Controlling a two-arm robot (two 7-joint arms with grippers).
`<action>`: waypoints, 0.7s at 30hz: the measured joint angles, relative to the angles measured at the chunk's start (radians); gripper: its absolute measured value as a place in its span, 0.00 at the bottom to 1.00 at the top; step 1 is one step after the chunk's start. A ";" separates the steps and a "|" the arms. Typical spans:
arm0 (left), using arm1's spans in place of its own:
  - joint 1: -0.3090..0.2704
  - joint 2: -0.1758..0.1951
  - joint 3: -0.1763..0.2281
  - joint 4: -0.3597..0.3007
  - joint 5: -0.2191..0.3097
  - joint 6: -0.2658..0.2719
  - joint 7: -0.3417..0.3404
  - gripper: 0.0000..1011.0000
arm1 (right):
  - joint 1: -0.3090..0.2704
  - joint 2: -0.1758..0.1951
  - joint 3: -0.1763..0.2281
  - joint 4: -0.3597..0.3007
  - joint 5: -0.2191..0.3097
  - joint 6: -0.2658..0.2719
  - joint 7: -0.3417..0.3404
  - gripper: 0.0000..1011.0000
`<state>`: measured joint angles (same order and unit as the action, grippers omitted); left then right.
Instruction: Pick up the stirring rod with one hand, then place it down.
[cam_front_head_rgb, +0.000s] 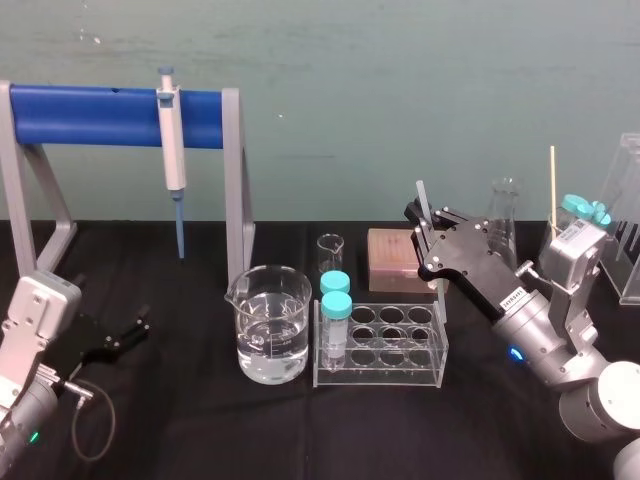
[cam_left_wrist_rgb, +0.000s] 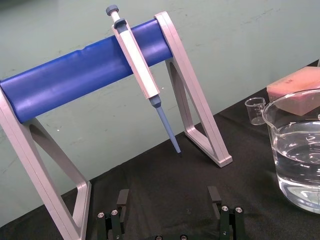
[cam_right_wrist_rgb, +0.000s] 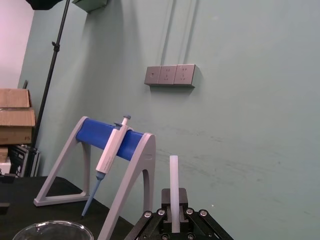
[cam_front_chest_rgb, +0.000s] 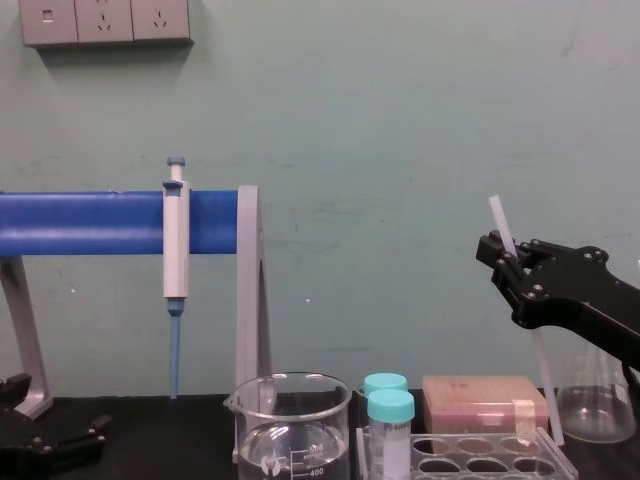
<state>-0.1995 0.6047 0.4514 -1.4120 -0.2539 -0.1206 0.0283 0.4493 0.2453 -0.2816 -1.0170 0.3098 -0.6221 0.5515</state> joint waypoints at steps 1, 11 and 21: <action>0.000 0.000 0.000 0.000 0.000 0.000 0.000 0.99 | 0.000 0.000 0.000 0.000 0.000 0.000 0.000 0.07; 0.000 0.000 0.000 0.000 0.000 0.000 0.000 0.99 | 0.001 0.001 -0.001 -0.001 0.002 0.000 0.000 0.07; 0.000 0.000 0.000 0.000 0.000 0.000 0.000 0.99 | 0.001 0.002 -0.002 -0.001 0.003 0.000 0.000 0.07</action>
<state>-0.1995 0.6047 0.4514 -1.4120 -0.2538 -0.1206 0.0283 0.4498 0.2469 -0.2839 -1.0184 0.3129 -0.6219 0.5520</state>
